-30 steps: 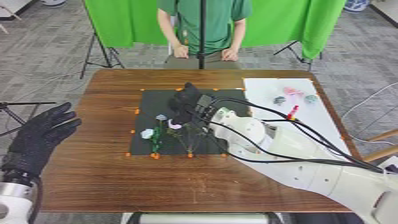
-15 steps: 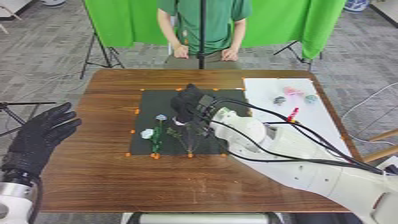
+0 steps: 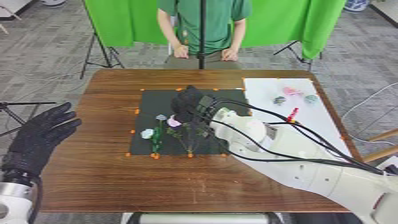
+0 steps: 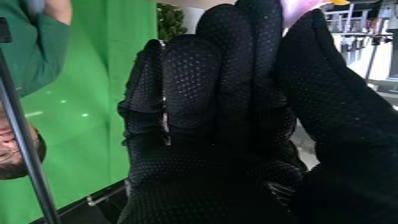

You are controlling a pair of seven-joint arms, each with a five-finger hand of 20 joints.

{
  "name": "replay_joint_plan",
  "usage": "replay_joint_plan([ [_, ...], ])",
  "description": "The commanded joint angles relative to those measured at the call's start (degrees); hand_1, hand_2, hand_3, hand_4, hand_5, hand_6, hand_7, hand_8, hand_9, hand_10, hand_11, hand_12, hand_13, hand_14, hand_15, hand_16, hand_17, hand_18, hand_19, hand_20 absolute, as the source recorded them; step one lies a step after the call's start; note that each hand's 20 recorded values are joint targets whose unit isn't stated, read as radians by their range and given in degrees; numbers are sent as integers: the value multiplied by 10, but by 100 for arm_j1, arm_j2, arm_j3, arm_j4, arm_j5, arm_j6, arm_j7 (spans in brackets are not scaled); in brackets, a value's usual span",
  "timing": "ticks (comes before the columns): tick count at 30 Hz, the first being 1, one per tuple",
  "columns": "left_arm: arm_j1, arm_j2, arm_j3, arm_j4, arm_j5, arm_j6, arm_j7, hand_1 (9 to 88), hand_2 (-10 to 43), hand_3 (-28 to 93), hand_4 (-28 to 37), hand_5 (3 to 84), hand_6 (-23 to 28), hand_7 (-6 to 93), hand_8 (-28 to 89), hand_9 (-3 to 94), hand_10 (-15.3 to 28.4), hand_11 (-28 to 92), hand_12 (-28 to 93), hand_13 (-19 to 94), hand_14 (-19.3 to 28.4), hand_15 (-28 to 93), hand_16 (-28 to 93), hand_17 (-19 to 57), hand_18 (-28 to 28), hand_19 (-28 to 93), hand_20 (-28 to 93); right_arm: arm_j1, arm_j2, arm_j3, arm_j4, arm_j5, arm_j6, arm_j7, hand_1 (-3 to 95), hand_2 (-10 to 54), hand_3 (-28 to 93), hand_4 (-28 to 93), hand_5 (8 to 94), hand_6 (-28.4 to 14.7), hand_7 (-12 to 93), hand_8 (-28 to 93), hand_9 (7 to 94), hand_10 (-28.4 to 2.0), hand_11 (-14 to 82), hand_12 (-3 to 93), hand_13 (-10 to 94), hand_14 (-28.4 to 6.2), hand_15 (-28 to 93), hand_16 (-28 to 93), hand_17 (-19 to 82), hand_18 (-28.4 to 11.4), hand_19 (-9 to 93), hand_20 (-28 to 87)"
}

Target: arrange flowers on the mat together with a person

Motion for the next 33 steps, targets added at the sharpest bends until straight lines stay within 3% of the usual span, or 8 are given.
replay_joint_plan([
  [1,39,-22,13,44,-23,-2,-48,255,0,686,-231,389,47,172,-68,339,134,223,166,312,160,259,29,-49,222,390,116,2,-19,95,-24,-35,-159,-107,458,-4,696,-283,713,31,425,8,730,-85,442,384,623,-71,734,277,250,-167,723,445],
  [11,53,-30,11,40,-21,-2,-48,256,0,686,-231,390,48,171,-68,338,134,223,167,311,160,257,30,-49,222,390,117,-19,-39,116,15,-9,-179,-203,464,13,746,-283,702,31,370,-18,735,-73,338,471,612,-70,727,272,241,-167,714,445],
  [16,60,-31,4,38,-22,6,-48,256,0,687,-232,390,48,170,-68,339,134,222,166,312,161,259,30,-48,222,390,116,-9,-28,104,-1,58,-133,-120,397,-15,706,-283,704,32,348,-14,705,-89,451,337,609,-72,729,271,239,-169,714,450],
  [26,64,-32,-6,37,-18,-6,-65,256,1,686,-231,389,47,171,-69,339,134,224,167,312,159,259,29,-48,222,390,116,-88,-8,218,-72,-30,-117,-3,297,-32,791,-283,710,36,299,-146,692,-100,462,317,591,-83,739,270,225,-175,715,452],
  [33,82,-67,-28,30,-9,-53,-85,256,1,685,-231,390,48,171,-68,339,135,225,166,312,159,258,30,-48,222,389,116,-627,249,1091,-659,301,74,65,272,-22,817,-283,669,27,301,-155,660,-101,465,317,561,-88,745,270,216,-175,713,450],
])
